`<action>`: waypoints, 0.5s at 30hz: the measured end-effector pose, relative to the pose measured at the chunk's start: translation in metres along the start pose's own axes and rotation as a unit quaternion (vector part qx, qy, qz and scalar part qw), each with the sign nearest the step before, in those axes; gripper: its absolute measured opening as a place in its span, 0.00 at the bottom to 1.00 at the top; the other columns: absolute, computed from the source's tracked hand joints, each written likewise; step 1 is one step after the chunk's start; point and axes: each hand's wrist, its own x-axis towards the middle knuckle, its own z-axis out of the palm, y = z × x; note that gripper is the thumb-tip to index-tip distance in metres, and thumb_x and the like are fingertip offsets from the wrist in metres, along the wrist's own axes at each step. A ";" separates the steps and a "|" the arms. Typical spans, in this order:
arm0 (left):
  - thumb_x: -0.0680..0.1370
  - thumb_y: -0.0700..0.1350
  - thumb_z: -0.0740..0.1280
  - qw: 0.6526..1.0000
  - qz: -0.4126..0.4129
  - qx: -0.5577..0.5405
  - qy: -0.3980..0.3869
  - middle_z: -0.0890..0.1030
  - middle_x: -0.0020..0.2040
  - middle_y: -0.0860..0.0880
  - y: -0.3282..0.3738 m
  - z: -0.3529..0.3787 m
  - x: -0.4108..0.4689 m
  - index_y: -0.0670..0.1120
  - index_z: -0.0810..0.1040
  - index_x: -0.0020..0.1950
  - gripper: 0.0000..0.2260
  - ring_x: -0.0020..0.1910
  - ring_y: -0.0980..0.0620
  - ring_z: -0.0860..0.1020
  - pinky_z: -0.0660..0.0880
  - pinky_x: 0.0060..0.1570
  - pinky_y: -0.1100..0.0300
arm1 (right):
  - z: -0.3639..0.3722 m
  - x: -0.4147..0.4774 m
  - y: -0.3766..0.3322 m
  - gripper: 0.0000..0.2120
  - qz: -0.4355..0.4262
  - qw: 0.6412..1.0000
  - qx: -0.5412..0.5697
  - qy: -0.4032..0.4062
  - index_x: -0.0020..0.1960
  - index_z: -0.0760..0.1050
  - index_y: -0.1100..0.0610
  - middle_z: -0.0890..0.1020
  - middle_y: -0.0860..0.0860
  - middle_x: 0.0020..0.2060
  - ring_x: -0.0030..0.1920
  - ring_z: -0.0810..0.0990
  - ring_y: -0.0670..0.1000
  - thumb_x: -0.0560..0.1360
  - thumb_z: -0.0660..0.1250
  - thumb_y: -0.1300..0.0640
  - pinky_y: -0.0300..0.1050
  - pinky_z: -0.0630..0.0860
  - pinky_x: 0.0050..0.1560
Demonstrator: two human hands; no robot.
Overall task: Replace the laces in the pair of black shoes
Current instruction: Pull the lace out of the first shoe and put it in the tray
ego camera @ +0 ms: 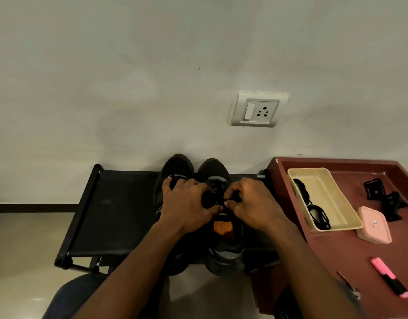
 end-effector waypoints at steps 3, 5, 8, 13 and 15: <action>0.73 0.74 0.61 1.000 -0.004 0.002 -0.006 0.78 0.65 0.56 0.000 0.000 0.001 0.60 0.77 0.64 0.27 0.71 0.50 0.71 0.49 0.77 0.36 | -0.001 -0.003 -0.005 0.03 -0.028 0.996 -0.079 0.011 0.50 0.84 0.50 0.81 0.46 0.50 0.52 0.81 0.47 0.77 0.75 0.56 0.45 0.79 0.57; 0.73 0.74 0.62 1.000 -0.004 0.003 -0.007 0.78 0.65 0.55 0.000 0.001 0.001 0.60 0.77 0.64 0.26 0.71 0.50 0.71 0.48 0.78 0.36 | 0.001 -0.003 -0.008 0.02 -0.045 0.991 -0.125 0.032 0.48 0.83 0.49 0.80 0.46 0.47 0.52 0.80 0.49 0.78 0.73 0.56 0.48 0.77 0.59; 0.74 0.72 0.63 1.000 -0.005 0.000 -0.009 0.79 0.64 0.55 0.000 -0.001 0.002 0.60 0.77 0.64 0.25 0.70 0.49 0.72 0.49 0.78 0.36 | 0.002 -0.002 -0.005 0.07 -0.022 0.996 -0.039 0.072 0.42 0.82 0.47 0.78 0.41 0.41 0.44 0.80 0.43 0.77 0.73 0.56 0.44 0.79 0.48; 0.75 0.71 0.64 0.999 -0.009 -0.013 -0.029 0.78 0.64 0.54 0.002 -0.006 0.003 0.60 0.76 0.65 0.24 0.70 0.49 0.72 0.49 0.77 0.34 | -0.004 -0.002 0.010 0.06 0.092 0.959 0.229 0.137 0.43 0.83 0.48 0.85 0.43 0.41 0.44 0.83 0.39 0.77 0.74 0.58 0.38 0.78 0.47; 0.75 0.71 0.64 0.999 -0.010 -0.014 -0.033 0.78 0.64 0.54 0.003 -0.007 0.001 0.60 0.76 0.65 0.24 0.71 0.49 0.71 0.48 0.78 0.34 | -0.005 -0.003 0.013 0.05 0.130 0.911 0.351 0.170 0.46 0.84 0.52 0.86 0.48 0.43 0.47 0.85 0.45 0.79 0.73 0.60 0.43 0.81 0.52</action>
